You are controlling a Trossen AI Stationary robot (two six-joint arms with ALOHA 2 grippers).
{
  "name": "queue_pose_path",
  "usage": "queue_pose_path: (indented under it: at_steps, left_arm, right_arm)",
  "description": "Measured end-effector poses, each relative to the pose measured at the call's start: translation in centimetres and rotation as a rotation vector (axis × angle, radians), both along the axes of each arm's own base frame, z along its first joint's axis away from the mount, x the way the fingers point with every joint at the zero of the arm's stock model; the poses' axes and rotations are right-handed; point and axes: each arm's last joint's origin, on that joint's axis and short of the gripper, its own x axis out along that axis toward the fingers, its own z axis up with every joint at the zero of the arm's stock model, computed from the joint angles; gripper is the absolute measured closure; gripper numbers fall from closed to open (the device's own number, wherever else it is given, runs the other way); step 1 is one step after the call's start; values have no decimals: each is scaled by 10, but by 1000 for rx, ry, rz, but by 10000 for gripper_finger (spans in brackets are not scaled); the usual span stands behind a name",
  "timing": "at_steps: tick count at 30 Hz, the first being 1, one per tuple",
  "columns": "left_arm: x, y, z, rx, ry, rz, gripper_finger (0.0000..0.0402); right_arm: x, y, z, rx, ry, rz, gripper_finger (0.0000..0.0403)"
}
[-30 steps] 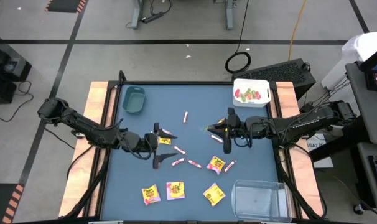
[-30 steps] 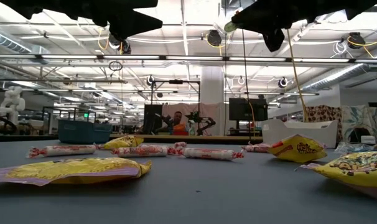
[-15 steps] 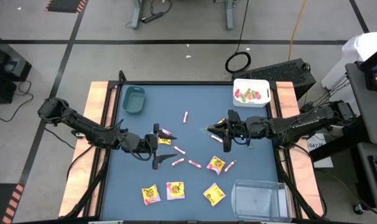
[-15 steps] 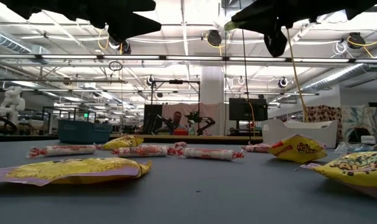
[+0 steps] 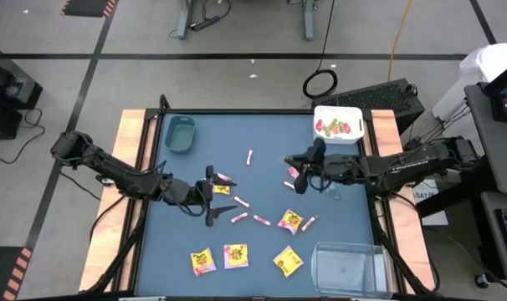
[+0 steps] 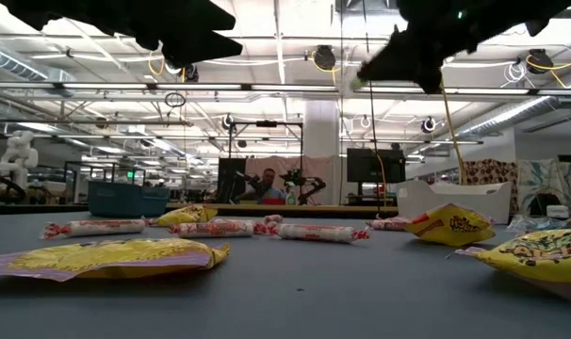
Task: Sort candy
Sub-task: Put the green gummy into the white bin
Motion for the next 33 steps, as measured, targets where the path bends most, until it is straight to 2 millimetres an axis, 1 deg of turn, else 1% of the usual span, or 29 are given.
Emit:
queue_pose_path:
  at_steps: [5,9,13,17,21,25,29,33]
  left_arm:
    - [0,2,0,21,0,5,75]
    - [2,7,0,46,2,24,75]
    - [4,15,0,46,1,58,75]
    - [6,23,0,67,2,83,75]
    - [7,30,1,71,0,110,75]
    - [9,36,2,85,-10,133,75]
    - [10,41,3,87,-14,146,75]
    - [10,45,2,83,-11,158,75]
  right_arm:
    - [-6,-28,-10,21,103,-158,365]
    - [-13,-56,-9,30,152,-279,365]
    - [-28,-86,-8,52,298,-420,365]
    - [-46,-111,-12,91,411,-551,365]
    - [-63,-131,-17,119,495,-659,365]
    - [-75,-147,-22,153,530,-747,365]
    - [-81,-165,-34,188,588,-812,364]
    - [-86,-182,-53,241,673,-871,358]
